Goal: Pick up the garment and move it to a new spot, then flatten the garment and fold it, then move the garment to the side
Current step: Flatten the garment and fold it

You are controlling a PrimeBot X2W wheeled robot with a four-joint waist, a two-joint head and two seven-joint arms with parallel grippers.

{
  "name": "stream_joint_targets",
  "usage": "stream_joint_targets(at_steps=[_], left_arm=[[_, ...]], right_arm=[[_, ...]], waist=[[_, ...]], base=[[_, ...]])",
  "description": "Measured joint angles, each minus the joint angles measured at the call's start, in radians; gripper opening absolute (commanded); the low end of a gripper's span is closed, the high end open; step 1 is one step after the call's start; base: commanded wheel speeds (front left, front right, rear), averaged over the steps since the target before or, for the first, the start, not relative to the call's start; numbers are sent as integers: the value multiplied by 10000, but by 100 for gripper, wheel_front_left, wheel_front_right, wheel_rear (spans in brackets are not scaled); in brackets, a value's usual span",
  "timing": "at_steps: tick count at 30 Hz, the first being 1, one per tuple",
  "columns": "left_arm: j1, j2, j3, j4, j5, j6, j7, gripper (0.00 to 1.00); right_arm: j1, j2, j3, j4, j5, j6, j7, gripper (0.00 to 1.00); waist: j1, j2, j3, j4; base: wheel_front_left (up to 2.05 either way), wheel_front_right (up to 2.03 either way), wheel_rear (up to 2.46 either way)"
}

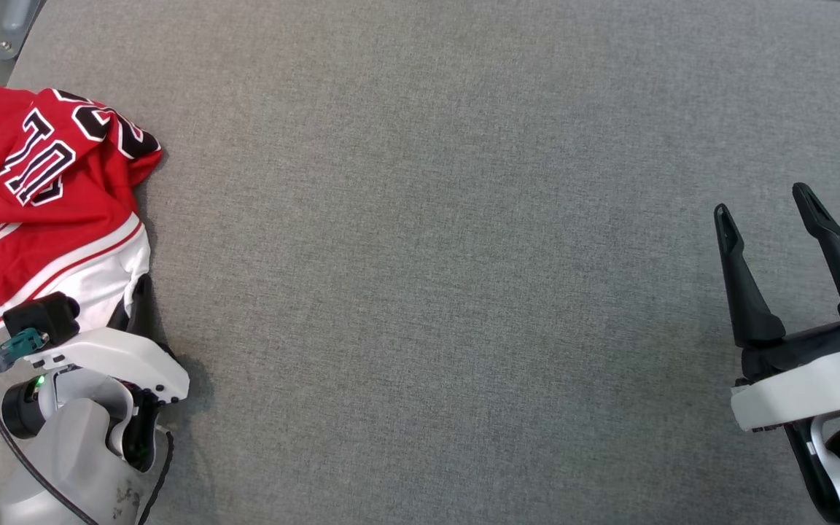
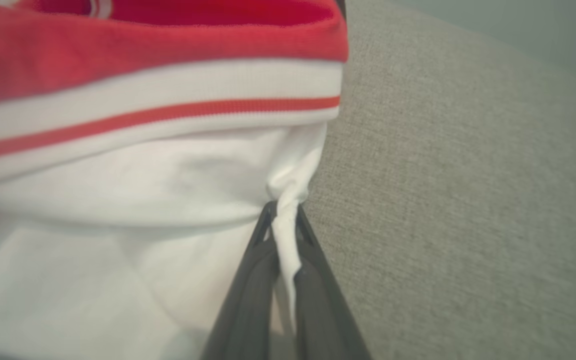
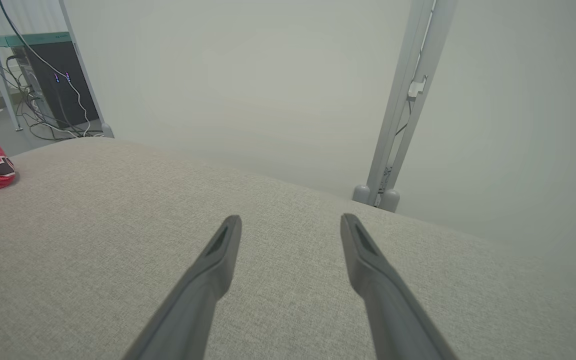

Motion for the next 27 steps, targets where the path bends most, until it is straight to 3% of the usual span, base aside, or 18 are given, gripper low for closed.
stream_joint_targets(at_steps=[5,17,27], left_arm=[[234,299,284,-614,282,178,-165,0],[2537,849,928,-5400,1208,1379,-167,0],[4567,1137,800,-9513,1475,2472,1070,0]], right_arm=[[99,203,-102,194,115,0,-303,100],[673,598,-579,894,656,0,-1160,100],[899,683,-606,1363,1166,0,-1555,100]], waist=[[0,0,-443,-135],[0,0,-1922,-769],[0,0,-2729,-1714]], base=[[0,0,0],[0,0,0],[0,0,0]])
